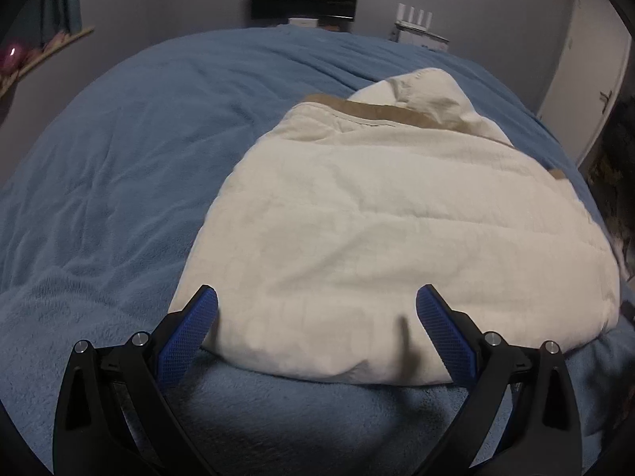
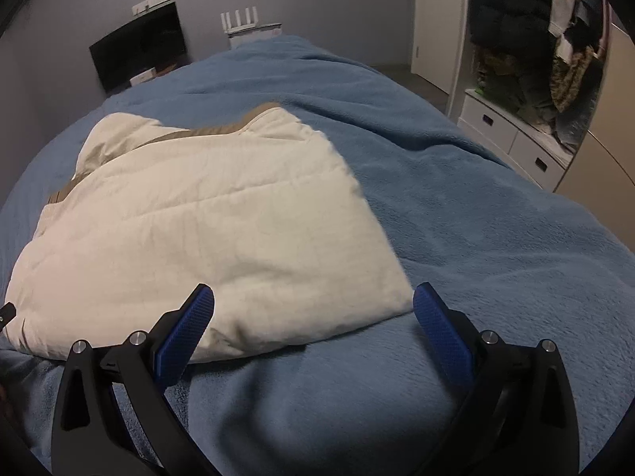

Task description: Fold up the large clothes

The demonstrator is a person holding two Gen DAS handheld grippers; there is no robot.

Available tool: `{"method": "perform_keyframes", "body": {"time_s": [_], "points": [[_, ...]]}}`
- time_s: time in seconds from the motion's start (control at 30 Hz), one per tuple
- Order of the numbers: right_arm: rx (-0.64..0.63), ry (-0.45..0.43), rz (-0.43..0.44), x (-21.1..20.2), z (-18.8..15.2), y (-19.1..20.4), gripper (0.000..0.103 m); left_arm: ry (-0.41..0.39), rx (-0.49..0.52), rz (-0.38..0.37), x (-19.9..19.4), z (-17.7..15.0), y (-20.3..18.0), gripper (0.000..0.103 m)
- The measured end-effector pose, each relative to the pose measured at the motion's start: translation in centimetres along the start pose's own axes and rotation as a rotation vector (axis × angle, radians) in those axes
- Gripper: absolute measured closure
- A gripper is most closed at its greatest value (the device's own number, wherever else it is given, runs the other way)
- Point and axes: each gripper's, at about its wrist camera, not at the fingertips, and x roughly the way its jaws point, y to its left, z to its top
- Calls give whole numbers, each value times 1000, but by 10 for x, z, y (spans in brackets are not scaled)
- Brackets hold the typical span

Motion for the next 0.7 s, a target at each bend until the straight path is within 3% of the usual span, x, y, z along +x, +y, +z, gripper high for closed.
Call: {"method": "perform_keyframes", "body": {"time_s": [0.23,0.4,0.53,0.7], "points": [[-9,-33,16,-26,-10,1,8,18,-19,-57,-19,-9,4,7],[-24,-25,-22,-43,-19,10,8,20,11,-63,-42,-20,-2,7],[-113,31,-28,-46,-31,26,8,6,96,-134,-63,-38,-15,7],[-216,40,80,-60,-52,44,8,4,252,-126,-75,-59,-42,6]]}}
